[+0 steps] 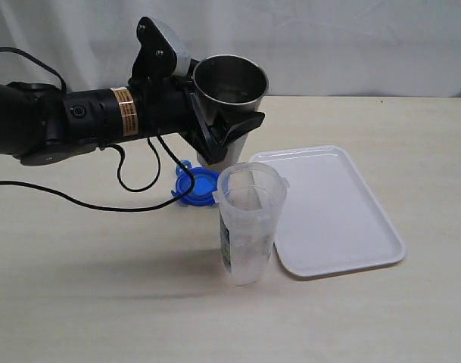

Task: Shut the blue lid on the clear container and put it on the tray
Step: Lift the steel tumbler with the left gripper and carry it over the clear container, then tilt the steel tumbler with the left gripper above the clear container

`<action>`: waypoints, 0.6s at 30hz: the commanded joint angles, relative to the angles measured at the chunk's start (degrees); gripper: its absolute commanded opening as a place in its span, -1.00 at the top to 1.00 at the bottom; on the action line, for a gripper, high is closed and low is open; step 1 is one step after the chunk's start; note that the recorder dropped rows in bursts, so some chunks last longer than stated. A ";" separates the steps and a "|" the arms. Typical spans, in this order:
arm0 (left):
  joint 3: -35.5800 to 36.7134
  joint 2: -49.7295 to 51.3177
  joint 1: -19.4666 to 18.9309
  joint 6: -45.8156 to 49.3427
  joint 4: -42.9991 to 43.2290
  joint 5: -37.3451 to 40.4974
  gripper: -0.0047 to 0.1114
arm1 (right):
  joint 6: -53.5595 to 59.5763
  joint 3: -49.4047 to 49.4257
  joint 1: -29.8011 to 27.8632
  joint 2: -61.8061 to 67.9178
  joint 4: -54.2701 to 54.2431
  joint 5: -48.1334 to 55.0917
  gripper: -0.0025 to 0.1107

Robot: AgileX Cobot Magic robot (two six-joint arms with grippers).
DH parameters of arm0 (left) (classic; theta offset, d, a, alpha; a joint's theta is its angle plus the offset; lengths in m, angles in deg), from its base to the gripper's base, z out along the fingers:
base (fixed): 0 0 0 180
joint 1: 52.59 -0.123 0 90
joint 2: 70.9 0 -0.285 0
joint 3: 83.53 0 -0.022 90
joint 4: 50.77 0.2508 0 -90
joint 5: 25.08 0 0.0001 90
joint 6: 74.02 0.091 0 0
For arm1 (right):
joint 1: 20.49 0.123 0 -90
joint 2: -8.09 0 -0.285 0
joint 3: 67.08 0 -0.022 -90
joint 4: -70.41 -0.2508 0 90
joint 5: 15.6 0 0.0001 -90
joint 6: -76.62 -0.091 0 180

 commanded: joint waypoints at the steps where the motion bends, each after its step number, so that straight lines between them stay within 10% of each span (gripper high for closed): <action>1: -0.90 -0.75 0.11 0.25 2.55 -3.93 0.92 | 0.19 0.11 -0.22 -0.23 0.15 -0.14 0.87; 18: -0.80 -0.75 0.11 2.44 7.78 -7.84 0.92 | 0.19 0.11 -0.22 -0.23 0.15 -0.14 0.87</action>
